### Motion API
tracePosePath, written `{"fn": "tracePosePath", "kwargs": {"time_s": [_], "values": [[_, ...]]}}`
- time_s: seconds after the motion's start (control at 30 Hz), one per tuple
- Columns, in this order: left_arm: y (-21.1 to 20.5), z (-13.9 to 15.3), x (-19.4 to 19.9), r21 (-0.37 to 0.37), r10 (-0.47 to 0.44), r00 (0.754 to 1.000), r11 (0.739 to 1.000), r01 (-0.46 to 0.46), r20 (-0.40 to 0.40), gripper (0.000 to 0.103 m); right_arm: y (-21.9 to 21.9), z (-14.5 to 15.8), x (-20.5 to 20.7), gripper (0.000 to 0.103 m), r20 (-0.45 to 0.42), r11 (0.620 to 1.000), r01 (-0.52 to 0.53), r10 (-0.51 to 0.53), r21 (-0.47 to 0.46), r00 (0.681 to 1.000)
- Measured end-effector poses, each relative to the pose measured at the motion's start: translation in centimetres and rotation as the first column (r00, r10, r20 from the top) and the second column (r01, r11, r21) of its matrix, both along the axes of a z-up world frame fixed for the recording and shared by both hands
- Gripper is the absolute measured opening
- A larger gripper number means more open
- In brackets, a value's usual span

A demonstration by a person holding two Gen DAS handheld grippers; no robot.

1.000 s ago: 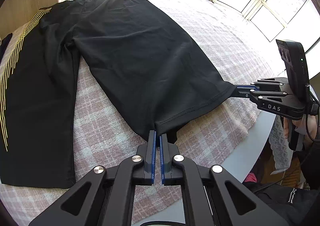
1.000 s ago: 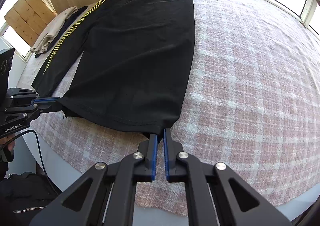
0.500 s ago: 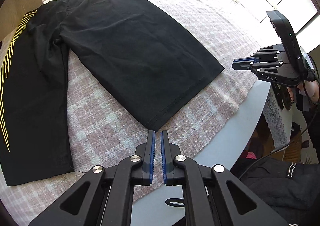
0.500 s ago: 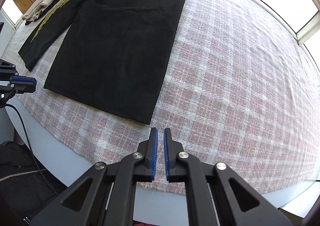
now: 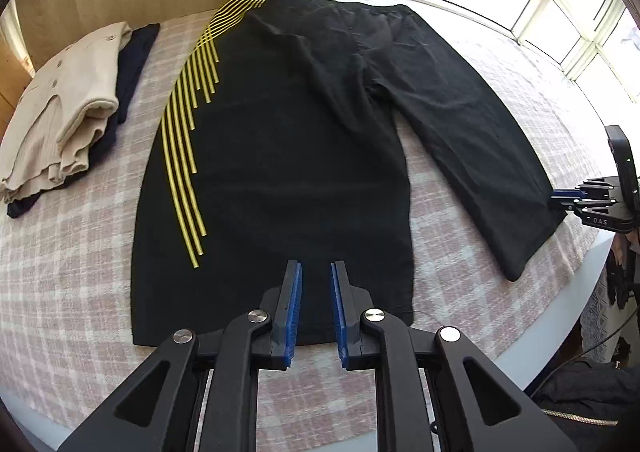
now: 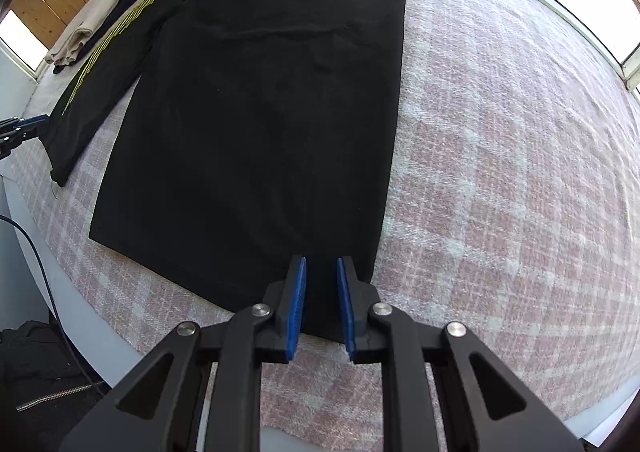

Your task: Fold clothes

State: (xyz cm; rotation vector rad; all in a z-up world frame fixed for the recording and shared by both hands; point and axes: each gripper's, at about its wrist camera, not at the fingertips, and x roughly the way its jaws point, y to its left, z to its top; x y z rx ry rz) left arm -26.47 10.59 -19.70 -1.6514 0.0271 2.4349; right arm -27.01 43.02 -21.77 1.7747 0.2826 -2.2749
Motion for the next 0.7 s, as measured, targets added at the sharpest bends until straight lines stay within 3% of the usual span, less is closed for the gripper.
{"fn": "tracePosePath", "kwargs": {"time_s": [0.07, 0.2, 0.4, 0.53, 0.57, 0.7], "values": [[-2.2, -0.5, -0.3, -0.037, 0.033, 0.999, 0.999, -0.033, -0.004, 0.015, -0.1, 0.4, 0.0, 0.017, -0.024, 1.000, 0.018, -0.018, -0.001, 1.000], [-4.6, -1.5, -0.9, -0.028, 0.048, 0.999, 0.998, -0.048, 0.011, 0.016, -5.5, 2.2, 0.2, 0.017, -0.074, 0.983, -0.084, 0.073, -0.162, 0.995], [-6.1, -1.7, 0.1, 0.010, 0.007, 1.000, 1.000, -0.007, 0.005, 0.016, -22.1, 1.3, 2.5, 0.017, -0.121, 0.904, -0.344, 0.324, -0.253, 0.938], [-8.4, -2.0, 1.0, 0.018, -0.011, 1.000, 1.000, 0.011, 0.010, 0.022, -28.3, 0.2, 6.4, 0.023, -0.170, 0.863, -0.491, 0.470, -0.117, 0.866], [-9.1, -2.1, 1.1, 0.030, -0.014, 1.000, 0.999, 0.013, 0.012, 0.022, -29.3, -0.4, 6.6, 0.023, -0.170, 0.861, -0.496, 0.475, -0.113, 0.863], [-10.4, -2.0, 1.0, 0.085, -0.040, 0.999, 0.996, 0.039, 0.003, 0.022, -27.5, 0.4, 6.1, 0.023, -0.083, 0.895, -0.411, 0.402, -0.172, 0.912]]}}
